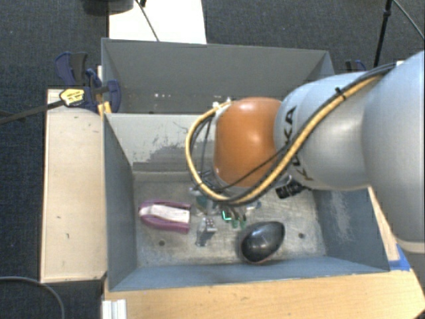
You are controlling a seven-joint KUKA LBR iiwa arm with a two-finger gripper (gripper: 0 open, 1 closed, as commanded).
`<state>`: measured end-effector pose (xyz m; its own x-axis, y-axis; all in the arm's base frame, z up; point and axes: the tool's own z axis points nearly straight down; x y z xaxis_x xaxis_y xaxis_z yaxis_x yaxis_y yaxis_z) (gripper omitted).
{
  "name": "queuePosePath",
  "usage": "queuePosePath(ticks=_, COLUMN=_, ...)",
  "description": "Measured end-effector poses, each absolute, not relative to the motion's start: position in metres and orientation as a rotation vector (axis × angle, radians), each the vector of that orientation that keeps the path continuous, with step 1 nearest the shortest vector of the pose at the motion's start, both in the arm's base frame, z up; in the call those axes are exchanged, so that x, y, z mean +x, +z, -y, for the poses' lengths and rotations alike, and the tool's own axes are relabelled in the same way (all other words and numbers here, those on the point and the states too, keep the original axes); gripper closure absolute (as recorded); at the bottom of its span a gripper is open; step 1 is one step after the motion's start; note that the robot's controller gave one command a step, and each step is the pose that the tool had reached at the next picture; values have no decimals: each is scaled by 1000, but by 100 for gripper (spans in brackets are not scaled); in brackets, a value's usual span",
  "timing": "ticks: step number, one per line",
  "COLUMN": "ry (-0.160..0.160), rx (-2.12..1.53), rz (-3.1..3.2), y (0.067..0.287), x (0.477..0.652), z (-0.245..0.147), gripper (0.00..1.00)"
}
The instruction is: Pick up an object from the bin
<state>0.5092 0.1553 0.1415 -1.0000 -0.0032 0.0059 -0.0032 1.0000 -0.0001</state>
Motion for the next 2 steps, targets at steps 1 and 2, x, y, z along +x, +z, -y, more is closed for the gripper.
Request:
queuePosePath(ticks=1, ry=-5, rx=117, rz=3143, y=69, x=526, z=-205, gripper=0)
queuePosePath(ticks=2, ry=-6, rx=96, rz=3149, y=74, x=528, z=-202, gripper=100)
